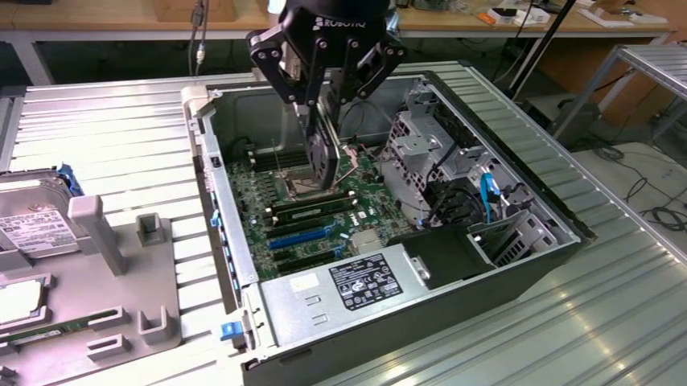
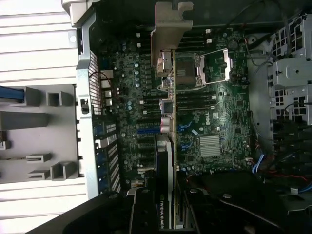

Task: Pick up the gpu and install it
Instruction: 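Pick up the gpu and move the gpu toward the slot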

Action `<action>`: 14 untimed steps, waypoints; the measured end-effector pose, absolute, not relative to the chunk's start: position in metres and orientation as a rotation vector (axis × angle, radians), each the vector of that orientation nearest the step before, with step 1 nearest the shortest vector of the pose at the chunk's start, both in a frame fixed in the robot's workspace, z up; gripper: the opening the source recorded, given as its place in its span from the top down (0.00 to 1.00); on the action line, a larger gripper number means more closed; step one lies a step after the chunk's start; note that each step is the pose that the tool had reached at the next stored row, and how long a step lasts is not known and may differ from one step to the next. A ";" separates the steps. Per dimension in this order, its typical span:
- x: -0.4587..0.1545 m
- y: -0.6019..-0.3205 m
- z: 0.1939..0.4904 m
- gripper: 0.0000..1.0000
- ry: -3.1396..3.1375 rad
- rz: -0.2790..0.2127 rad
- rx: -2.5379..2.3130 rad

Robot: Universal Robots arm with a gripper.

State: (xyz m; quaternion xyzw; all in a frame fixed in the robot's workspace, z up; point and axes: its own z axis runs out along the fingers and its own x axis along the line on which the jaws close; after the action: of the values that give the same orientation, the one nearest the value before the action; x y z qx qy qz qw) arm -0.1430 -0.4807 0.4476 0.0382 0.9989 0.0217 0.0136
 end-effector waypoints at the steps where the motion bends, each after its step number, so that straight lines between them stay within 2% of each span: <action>1: -0.142 -0.481 0.448 0.73 3.111 0.068 0.119; 14: -0.124 -0.481 0.448 0.73 3.111 0.068 0.119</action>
State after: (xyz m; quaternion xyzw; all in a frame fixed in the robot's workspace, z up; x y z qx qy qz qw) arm -0.1243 -0.4807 0.4476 0.0382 0.9989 0.0217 0.0136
